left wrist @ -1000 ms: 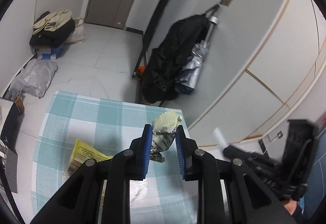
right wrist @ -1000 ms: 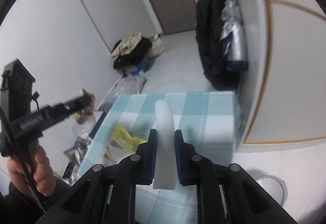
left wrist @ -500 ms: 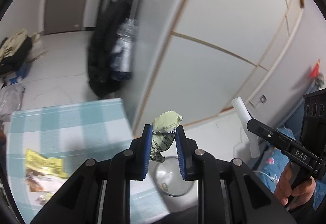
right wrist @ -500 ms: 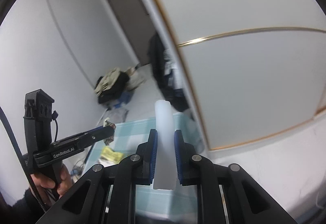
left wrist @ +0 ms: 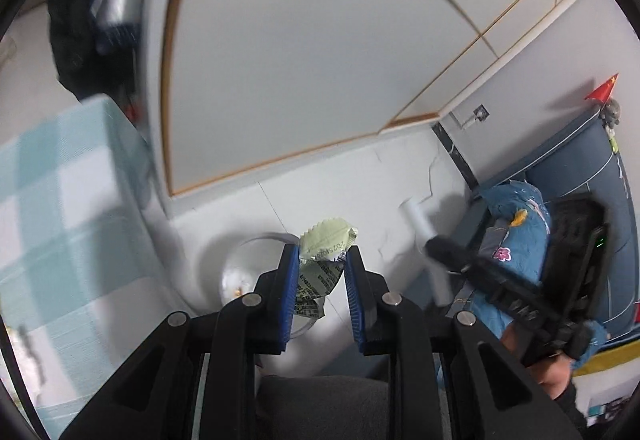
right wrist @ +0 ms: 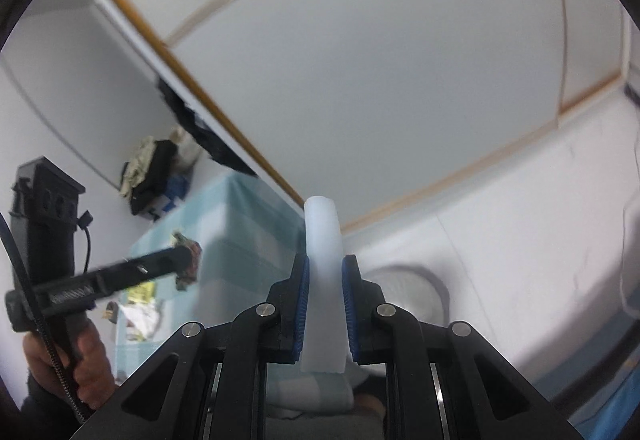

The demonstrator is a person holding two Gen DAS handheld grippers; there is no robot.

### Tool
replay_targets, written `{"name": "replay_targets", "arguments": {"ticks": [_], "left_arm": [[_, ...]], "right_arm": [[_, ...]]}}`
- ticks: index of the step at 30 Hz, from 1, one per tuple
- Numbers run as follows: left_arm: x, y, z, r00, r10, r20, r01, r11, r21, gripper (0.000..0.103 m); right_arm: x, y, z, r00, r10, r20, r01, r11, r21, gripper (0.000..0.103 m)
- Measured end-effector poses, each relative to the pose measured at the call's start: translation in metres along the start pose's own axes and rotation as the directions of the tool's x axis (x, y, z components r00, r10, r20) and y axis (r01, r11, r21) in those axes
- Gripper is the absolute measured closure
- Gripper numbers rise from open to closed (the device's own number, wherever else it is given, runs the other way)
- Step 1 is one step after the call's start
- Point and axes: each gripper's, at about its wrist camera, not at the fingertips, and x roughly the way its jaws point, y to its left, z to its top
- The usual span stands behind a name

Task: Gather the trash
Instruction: 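Carry the green wrapper in the left tool and white strip in the right tool toward the toilet, then open the right tool over the toilet bowl to drop the white strip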

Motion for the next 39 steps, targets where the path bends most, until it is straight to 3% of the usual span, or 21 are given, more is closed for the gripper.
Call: {"name": "replay_targets", "arguments": {"ticks": [4, 8, 13, 19, 31, 33, 37, 39], "left_arm": [[0.036, 0.01, 0.003, 0.995, -0.042, -0.095, 0.041, 0.999, -0.006, 0.084], [0.07, 0.017, 0.002, 0.983, -0.036, -0.179, 0.033, 0.999, -0.02, 0.084], [0.109, 0.03, -0.001, 0.956, -0.031, -0.293, -0.001, 0.994, -0.109, 0.084], [0.129, 0.033, -0.006, 0.935, -0.033, -0.353, -0.028, 0.986, -0.165, 0.084], [0.157, 0.039, -0.016, 0.896, -0.058, -0.441, -0.036, 0.978, -0.203, 0.084], [0.16, 0.039, -0.018, 0.889, -0.064, -0.453, -0.037, 0.977, -0.209, 0.084], [0.166, 0.034, -0.021, 0.877, -0.064, -0.477, -0.034, 0.98, -0.194, 0.084], [0.167, 0.032, -0.023, 0.875, -0.052, -0.481, -0.042, 0.982, -0.182, 0.085]], "right_arm": [[0.045, -0.036, -0.015, 0.995, 0.002, -0.097, 0.007, 0.996, 0.086, 0.087], [0.082, -0.063, -0.026, 0.986, 0.01, -0.166, 0.016, 0.988, 0.154, 0.087], [0.117, -0.081, -0.041, 0.969, 0.02, -0.245, 0.03, 0.979, 0.201, 0.087], [0.15, -0.099, -0.058, 0.95, 0.056, -0.308, 0.024, 0.968, 0.249, 0.085], [0.159, -0.125, -0.071, 0.948, 0.076, -0.308, 0.022, 0.953, 0.302, 0.072], [0.155, -0.127, -0.07, 0.953, 0.065, -0.295, 0.028, 0.953, 0.301, 0.06], [0.141, -0.133, -0.068, 0.968, 0.03, -0.25, 0.05, 0.95, 0.309, 0.054], [0.133, -0.136, -0.068, 0.972, 0.013, -0.234, 0.062, 0.948, 0.311, 0.045]]}}
